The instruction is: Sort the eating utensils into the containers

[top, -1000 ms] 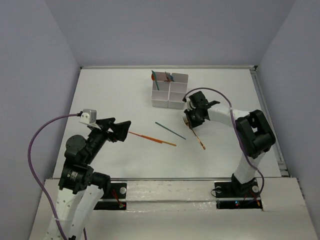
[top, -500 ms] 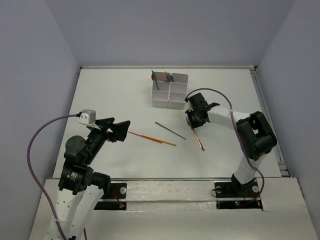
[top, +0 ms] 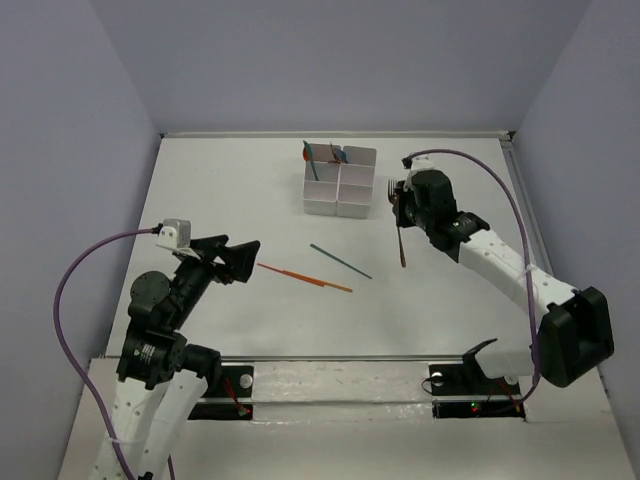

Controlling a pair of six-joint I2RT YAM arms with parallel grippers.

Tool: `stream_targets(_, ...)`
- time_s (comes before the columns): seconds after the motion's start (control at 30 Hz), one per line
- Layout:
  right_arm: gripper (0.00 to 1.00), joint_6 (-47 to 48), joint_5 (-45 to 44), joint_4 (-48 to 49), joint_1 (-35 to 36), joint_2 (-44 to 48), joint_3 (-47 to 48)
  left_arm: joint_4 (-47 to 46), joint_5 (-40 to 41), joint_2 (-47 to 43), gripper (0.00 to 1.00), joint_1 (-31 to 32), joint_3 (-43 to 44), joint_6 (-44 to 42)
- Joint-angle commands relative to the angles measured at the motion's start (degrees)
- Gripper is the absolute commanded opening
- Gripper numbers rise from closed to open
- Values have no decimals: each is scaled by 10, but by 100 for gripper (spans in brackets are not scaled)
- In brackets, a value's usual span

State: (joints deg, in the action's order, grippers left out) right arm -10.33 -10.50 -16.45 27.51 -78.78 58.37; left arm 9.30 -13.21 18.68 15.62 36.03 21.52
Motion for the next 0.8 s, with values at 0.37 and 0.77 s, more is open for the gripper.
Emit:
stream_targets(0.37, 7, 78, -9, 520, 3, -144, 167, -26, -6, 15, 99, -31, -6, -5)
stream_targets(0.77, 7, 175, -29, 629, 3, -377, 360, -26, -16, 32, 99, -47, -6, -9)
